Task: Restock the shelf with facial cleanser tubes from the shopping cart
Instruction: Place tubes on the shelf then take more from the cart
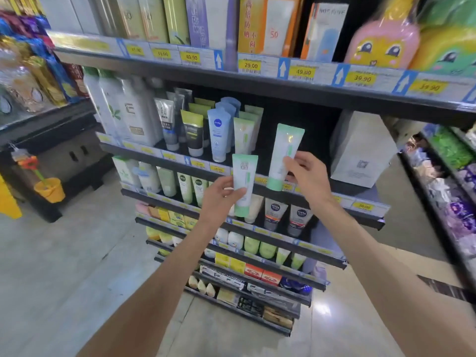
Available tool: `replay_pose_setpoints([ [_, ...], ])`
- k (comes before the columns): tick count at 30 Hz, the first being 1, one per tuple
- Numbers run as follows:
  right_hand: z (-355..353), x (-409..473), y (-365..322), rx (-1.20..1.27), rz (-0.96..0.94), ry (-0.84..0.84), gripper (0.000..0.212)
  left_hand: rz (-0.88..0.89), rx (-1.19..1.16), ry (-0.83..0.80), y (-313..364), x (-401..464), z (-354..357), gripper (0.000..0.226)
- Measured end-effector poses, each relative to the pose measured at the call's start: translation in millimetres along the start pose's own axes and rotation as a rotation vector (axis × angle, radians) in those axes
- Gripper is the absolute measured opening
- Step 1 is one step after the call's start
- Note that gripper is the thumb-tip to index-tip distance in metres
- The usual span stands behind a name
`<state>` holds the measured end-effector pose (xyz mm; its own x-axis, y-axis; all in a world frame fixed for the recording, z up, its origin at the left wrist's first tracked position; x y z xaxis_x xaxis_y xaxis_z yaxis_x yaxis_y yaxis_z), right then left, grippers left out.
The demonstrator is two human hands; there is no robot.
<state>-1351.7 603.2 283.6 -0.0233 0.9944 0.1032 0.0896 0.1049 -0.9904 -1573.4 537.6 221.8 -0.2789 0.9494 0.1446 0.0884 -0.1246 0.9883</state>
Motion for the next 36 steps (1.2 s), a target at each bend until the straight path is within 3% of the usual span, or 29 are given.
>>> replay_pose_setpoints([
  [5, 13, 47, -5, -0.010, -0.022, 0.021, 0.010, 0.007, -0.007, -0.009, -13, 29, 1, 0.040],
  [22, 33, 104, 22, -0.324, -0.138, 0.031, 0.019, 0.074, 0.004, 0.018, -30, 44, 2, 0.045],
  [33, 41, 106, 19, -0.366, -0.132, 0.038, 0.029, 0.058, -0.045, 0.026, -20, 38, 1, 0.043],
  [36, 39, 104, 20, -0.346, -0.093, 0.006, 0.042, 0.074, -0.047, 0.028, -14, 37, -2, 0.041],
])
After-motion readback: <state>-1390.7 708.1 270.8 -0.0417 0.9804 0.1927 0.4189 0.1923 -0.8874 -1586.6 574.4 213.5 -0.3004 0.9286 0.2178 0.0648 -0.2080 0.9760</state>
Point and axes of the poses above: each hand's wrist, its own x-axis towards the middle knuckle, its own z-axis out of the palm, y = z × x, the point moved 3 cm from there along x, towards the middle knuckle, and after that the axes turned 5 degrees about z, right-handed, at the moved point
